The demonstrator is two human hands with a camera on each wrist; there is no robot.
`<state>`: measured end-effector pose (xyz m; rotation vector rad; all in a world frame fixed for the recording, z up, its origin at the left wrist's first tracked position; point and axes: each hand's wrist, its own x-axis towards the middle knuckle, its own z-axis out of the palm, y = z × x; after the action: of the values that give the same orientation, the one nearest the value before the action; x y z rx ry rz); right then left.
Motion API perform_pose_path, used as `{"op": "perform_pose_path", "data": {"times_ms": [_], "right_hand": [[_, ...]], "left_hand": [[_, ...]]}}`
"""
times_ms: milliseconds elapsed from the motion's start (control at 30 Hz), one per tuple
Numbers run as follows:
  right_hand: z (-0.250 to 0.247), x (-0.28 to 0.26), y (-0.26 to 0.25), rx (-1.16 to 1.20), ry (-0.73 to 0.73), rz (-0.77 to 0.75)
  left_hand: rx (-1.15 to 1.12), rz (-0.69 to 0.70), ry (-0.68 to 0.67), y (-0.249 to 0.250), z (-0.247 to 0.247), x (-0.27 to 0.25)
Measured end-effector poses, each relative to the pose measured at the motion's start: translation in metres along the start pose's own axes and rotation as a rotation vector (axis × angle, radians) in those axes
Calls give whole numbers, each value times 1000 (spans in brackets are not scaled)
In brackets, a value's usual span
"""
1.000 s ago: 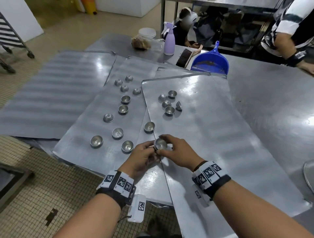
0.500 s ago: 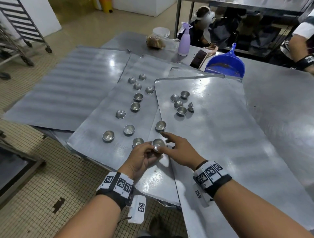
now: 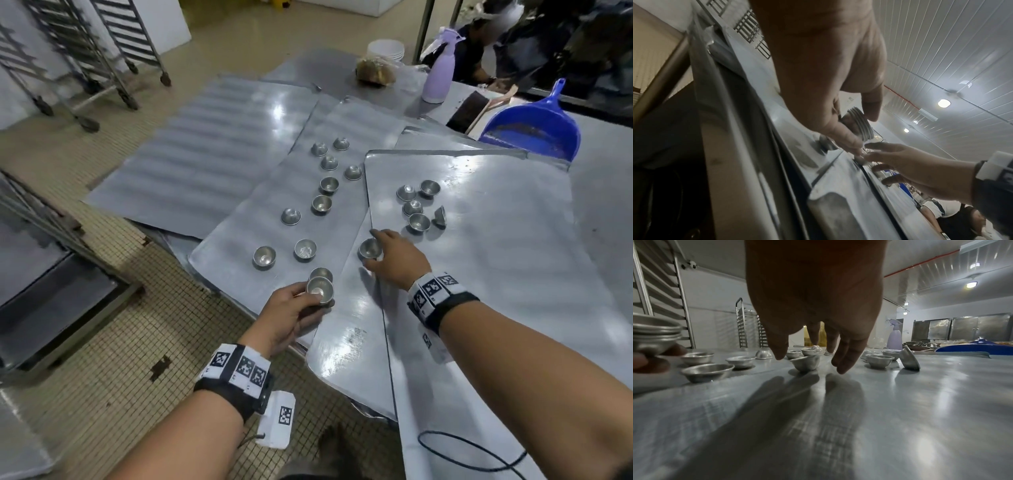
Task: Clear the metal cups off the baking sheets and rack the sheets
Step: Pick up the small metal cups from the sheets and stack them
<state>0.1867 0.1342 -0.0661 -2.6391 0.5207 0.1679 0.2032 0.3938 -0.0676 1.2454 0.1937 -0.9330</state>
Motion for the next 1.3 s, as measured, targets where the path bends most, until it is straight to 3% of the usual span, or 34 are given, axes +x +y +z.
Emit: {"op": "perform_pose_path", "data": {"times_ms": [167, 667, 1000, 1300], "right_hand": [[3, 4, -2, -107, -36, 14], [3, -12, -7, -64, -31, 40], [12, -46, -13, 157, 13, 46], [9, -93, -40, 410, 31, -142]], "left_hand": [[-37, 28, -20, 3, -8, -2], [-20, 2, -55, 0, 0, -2], [19, -3, -54, -4, -4, -5], [-84, 0, -106, -1, 9, -8]]}}
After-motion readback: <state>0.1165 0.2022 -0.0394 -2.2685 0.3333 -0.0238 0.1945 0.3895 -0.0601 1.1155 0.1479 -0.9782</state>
